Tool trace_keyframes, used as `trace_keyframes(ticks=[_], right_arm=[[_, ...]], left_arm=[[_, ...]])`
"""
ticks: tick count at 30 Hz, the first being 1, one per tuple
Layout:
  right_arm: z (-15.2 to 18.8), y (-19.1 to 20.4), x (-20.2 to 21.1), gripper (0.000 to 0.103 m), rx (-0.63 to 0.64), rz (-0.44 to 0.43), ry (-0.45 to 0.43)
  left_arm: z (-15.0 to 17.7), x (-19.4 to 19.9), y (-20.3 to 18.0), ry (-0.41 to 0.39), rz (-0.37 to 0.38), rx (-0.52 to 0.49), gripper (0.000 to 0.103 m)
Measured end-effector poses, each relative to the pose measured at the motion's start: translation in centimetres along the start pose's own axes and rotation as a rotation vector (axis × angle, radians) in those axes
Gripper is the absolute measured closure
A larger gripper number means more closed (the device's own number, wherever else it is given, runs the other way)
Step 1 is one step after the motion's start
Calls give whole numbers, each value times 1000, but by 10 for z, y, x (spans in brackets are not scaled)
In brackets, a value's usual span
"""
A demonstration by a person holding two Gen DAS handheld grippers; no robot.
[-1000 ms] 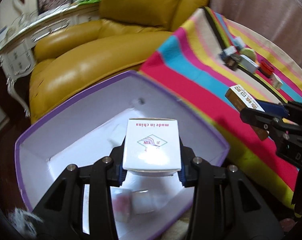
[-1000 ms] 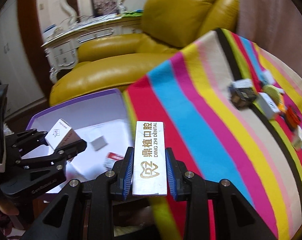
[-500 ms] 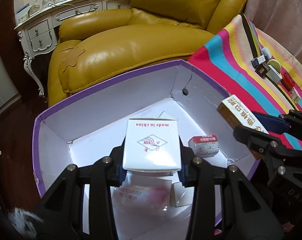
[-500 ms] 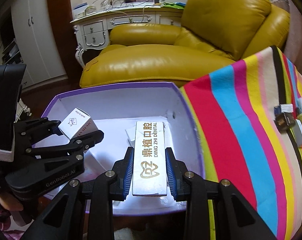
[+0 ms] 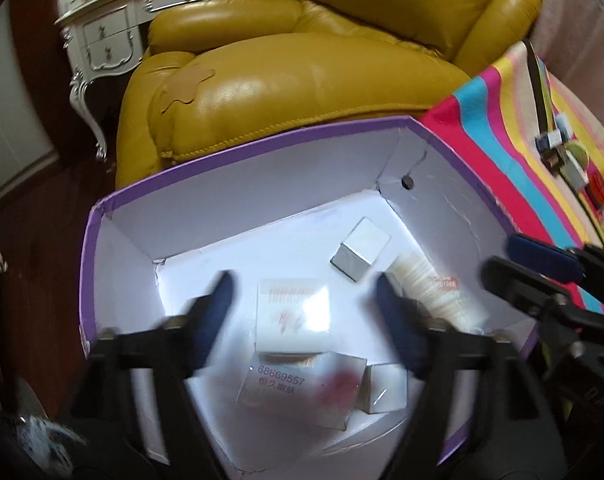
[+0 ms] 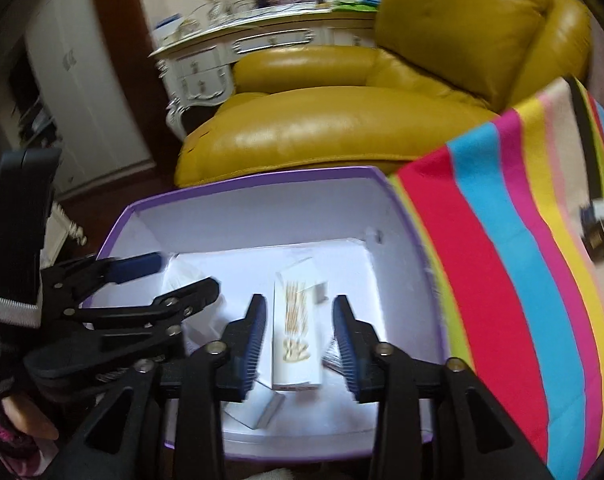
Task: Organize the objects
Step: 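Carry both boxes over the storage box and release them inside, then grasp the black box with the left tool while the right tool returns to the table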
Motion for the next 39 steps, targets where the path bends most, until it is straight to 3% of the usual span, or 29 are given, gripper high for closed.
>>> trace_keyframes(ticks=[2, 7, 10, 20, 23, 28, 32, 35, 36, 38, 39], right_arm=[[3, -20, 12, 50, -60, 2, -28], [20, -77, 46, 49, -187, 56, -75], [40, -122, 69, 48, -275, 116, -111], [138, -284, 133, 48, -662, 321, -149], [159, -318, 149, 48, -722, 372, -159], [187, -352, 165, 48, -781, 416, -176], [197, -361, 161, 48, -787, 429, -167], [207, -366, 154, 48, -804, 421, -157], [208, -365, 155, 48, -802, 422, -173], [207, -365, 156, 47, -795, 420, -182], [206, -364, 154, 47, -789, 422, -176]], left_arm=[[-2, 3, -2, -14, 2, 4, 18], [-1, 3, -27, -3, 11, -37, 17], [3, 1, -61, 16, 33, -108, 17], [-3, -11, -250, -7, 212, -467, 16], [-22, -25, -296, -25, 218, -516, 16], [-72, -62, -360, -38, 207, -527, 16], [-106, -95, -397, -54, 134, -563, 16], [-122, -116, -416, -9, 114, -558, 16], [-123, -117, -421, 11, 151, -544, 18], [-115, -108, -430, 42, 284, -551, 36], [-105, -98, -437, 46, 342, -591, 36]])
Point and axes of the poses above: each gripper's, at about its wrist camera, not at the fingertips, and x roughly against the way its jaws point, y to its left, z to its underside, the point moved 7 cm from there along -x, roughly the way its jaws point, and after that the axes turned 8 degrees about y, right-handed, at the moved point
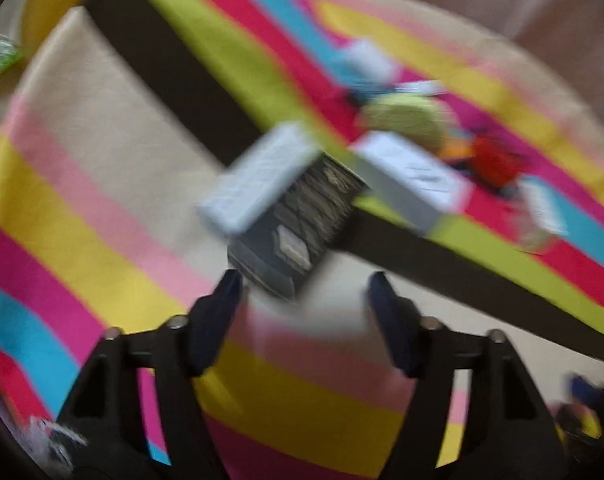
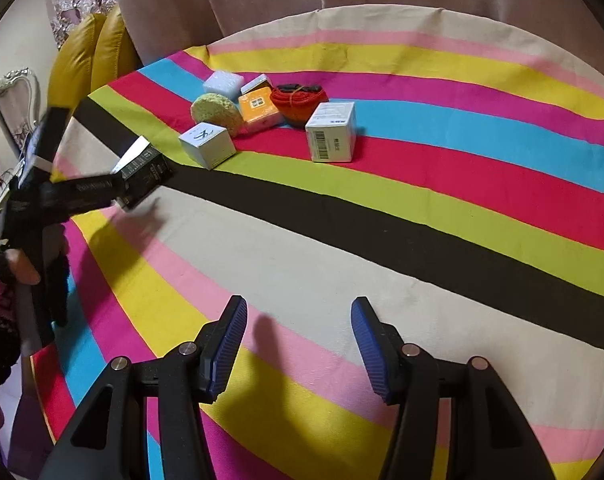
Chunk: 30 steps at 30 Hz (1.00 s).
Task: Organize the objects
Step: 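Grasp the black box with the left tool while the right tool returns to the table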
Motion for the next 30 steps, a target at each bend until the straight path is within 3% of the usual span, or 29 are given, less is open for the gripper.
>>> trace_keyframes(ticks=[3, 5, 8, 11, 13, 16, 17, 19, 21, 23, 27, 29, 30], right_arm=[[0, 7, -2, 40, 34, 0, 8], [0, 7, -2, 39, 35, -9, 9], [0, 5, 0, 39, 18, -36, 3], [0, 5, 1, 39, 12, -46, 1], [0, 6, 0, 39, 15, -43, 3], [0, 5, 0, 39, 13, -48, 2], [0, 5, 0, 39, 11, -50, 1], [0, 5, 0, 39, 11, -50, 1], [1, 5, 0, 39, 12, -49, 2], [1, 5, 0, 39, 12, -48, 2], [0, 5, 0, 38, 11, -50, 2], [0, 5, 0, 38, 9, -52, 1], [0, 5, 0, 38, 8, -53, 1]], left_arm=[[3, 1, -6, -22, -138, -51, 34], [1, -13, -2, 11, -142, -25, 28], [-10, -27, 0, 18, -170, -13, 27], [-28, -40, -5, 11, -219, -59, 19], [-35, -45, -10, 19, -206, -73, 20], [-26, -39, -33, 41, -41, -118, 55], [-21, -36, -38, 47, -14, -132, 55], [-15, -32, -42, 20, -51, -157, 55], [-19, -36, -38, 25, -89, -141, 49], [-27, -42, -37, 36, -93, -104, 32], [-41, -50, -37, 21, -140, -90, 27], [-38, -47, -44, 17, -77, -105, 60], [-32, -41, -48, 18, -71, -124, 60]])
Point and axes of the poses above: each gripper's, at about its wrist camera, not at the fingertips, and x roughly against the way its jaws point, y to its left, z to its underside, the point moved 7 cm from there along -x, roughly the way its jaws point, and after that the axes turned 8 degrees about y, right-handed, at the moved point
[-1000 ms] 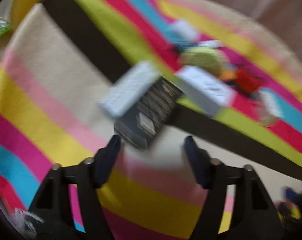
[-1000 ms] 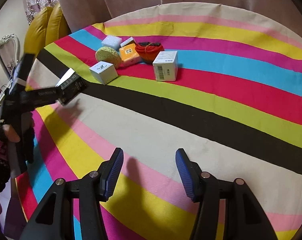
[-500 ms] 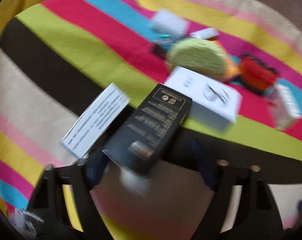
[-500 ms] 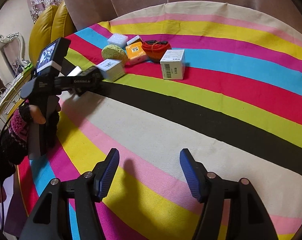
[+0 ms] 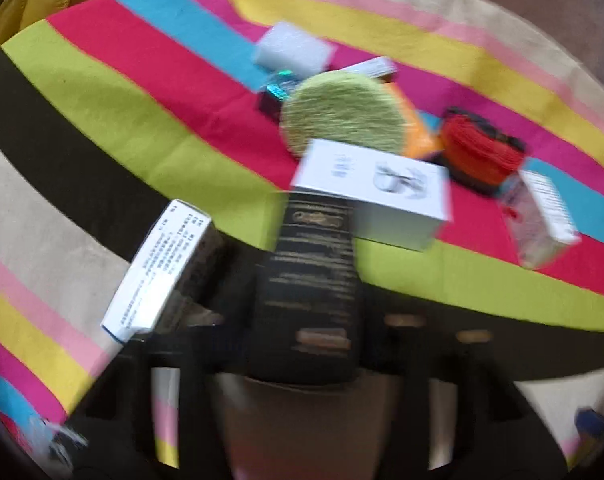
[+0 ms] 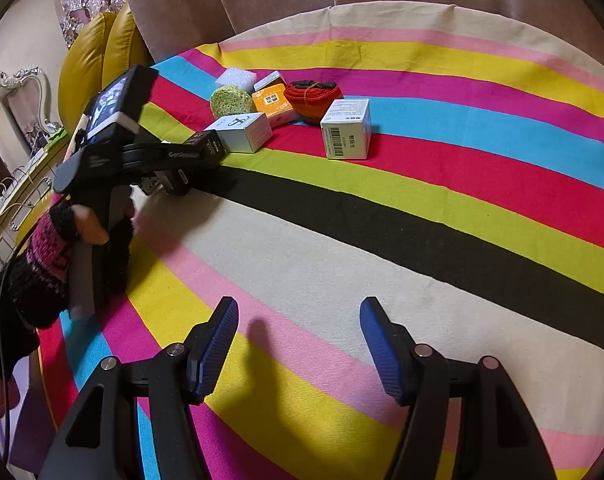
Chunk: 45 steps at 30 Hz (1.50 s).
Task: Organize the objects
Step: 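Grasp the black box with the left tool while the right tool returns to the table, then grasp the white barcode medicine box with the right tool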
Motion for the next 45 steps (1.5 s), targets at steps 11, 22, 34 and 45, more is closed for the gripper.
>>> trace_keyframes(ticks=[11, 22, 34, 45], right_arm=[[-1, 1, -1, 38, 11, 23, 5], [-82, -14, -56, 38, -35, 173, 50], [-169, -42, -110, 63, -5, 271, 23], [-29, 31, -38, 63, 238, 121, 49]], left_arm=[[97, 54, 34, -39, -40, 13, 60], [108, 59, 47, -32, -45, 75, 57], [104, 56, 49, -32, -51, 89, 54], [103, 57, 49, -31, -63, 92, 52]])
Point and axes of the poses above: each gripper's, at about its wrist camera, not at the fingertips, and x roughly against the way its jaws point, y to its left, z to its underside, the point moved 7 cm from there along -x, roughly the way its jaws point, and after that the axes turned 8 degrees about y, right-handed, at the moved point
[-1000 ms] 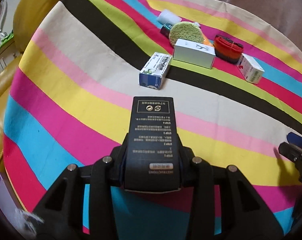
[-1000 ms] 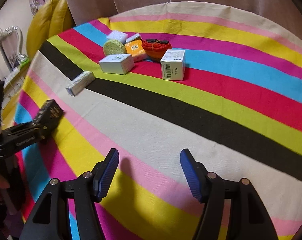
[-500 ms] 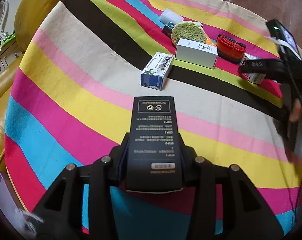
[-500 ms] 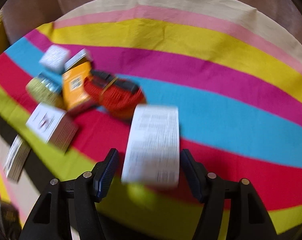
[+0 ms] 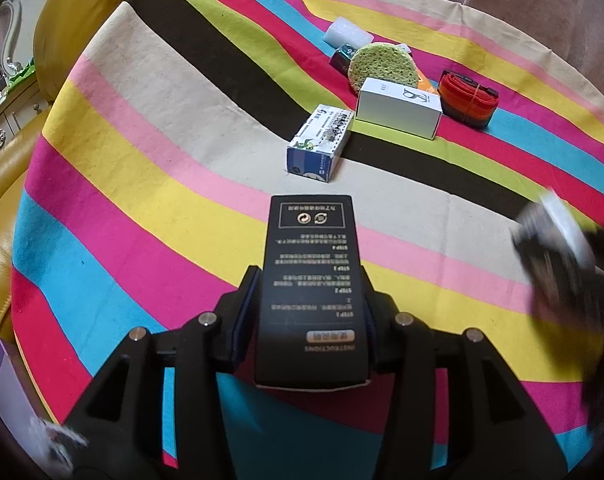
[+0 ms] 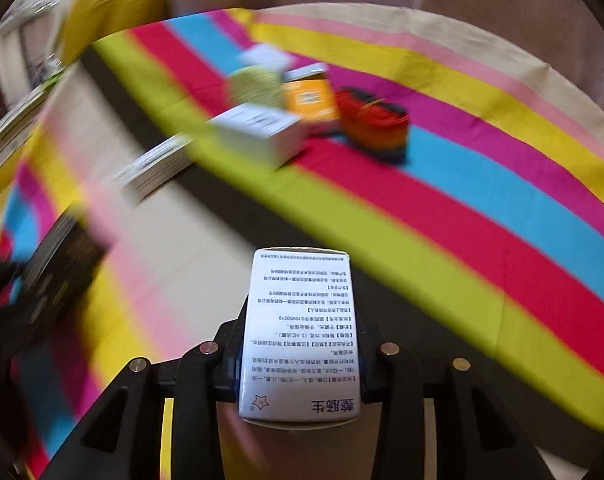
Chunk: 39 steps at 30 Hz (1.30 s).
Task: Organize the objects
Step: 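Grasp the white barcode medicine box with the right tool, then carry the black box and medicine box to the storage box and release them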
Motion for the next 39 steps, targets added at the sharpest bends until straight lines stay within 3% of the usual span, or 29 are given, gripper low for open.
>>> trace_keyframes(ticks=[2, 7, 29, 36, 39], right_arm=[[16, 15, 10, 63, 22, -3, -10], [16, 32, 13, 63, 62, 42, -17], [13, 17, 10, 63, -14, 16, -7], [13, 17, 11, 63, -18, 26, -6], [16, 17, 14, 63, -30, 41, -1]], left_arm=[[0, 0, 0, 0, -3, -1, 52], [0, 0, 0, -1, -15, -1, 51], [1, -1, 3, 0, -8, 12, 48], [3, 1, 4, -1, -39, 20, 45], [11, 8, -3, 19, -69, 3, 59]])
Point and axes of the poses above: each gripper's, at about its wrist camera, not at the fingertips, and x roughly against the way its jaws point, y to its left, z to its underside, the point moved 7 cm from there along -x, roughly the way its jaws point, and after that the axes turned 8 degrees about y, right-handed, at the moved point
